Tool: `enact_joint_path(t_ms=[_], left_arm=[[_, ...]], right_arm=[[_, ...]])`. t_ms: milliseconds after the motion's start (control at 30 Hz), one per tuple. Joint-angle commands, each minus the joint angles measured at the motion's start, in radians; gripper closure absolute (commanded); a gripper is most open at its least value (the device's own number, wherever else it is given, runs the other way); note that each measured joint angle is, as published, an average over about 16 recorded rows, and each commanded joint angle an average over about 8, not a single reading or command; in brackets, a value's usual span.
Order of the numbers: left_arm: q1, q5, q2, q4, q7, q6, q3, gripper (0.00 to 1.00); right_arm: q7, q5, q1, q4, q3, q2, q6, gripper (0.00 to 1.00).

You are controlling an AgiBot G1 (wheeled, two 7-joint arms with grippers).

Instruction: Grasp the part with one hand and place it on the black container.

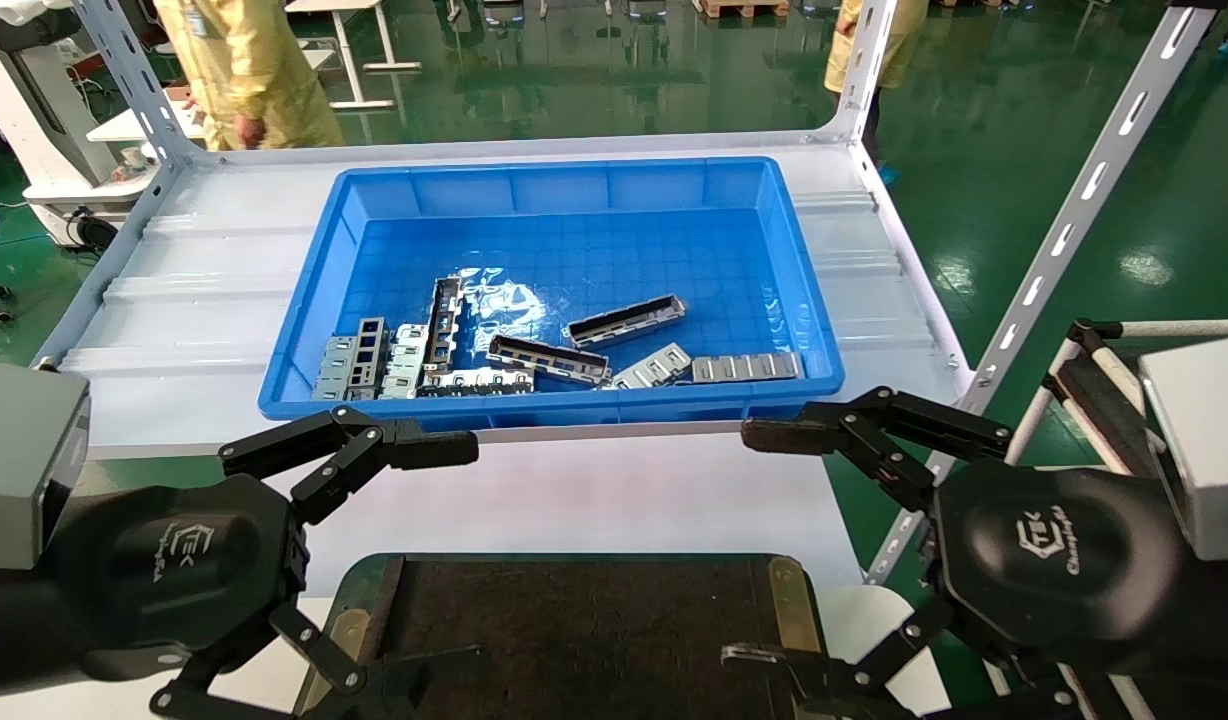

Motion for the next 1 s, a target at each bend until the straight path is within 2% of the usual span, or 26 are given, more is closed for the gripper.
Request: enact_joint_path(t_ms=[33, 567, 1000], left_arm=[[-0.002, 0.005, 0.003, 0.004, 0.001, -0.003, 0.002, 0.00], [-0.095, 0.133, 0.108, 0.149, 0.055, -0.046, 0.060, 0.00], [-0.197, 0.257, 0.235, 0.333, 0.135, -0.164, 0.099, 0.00]], right_arm=[[0.000, 0.000, 0.000, 0.000, 0.000, 0.000, 0.000, 0.00], [0.000, 0.000, 0.000, 0.000, -0.001, 0.000, 0.000, 0.00], [0.000, 0.000, 0.000, 0.000, -0.001, 0.000, 0.000, 0.00]])
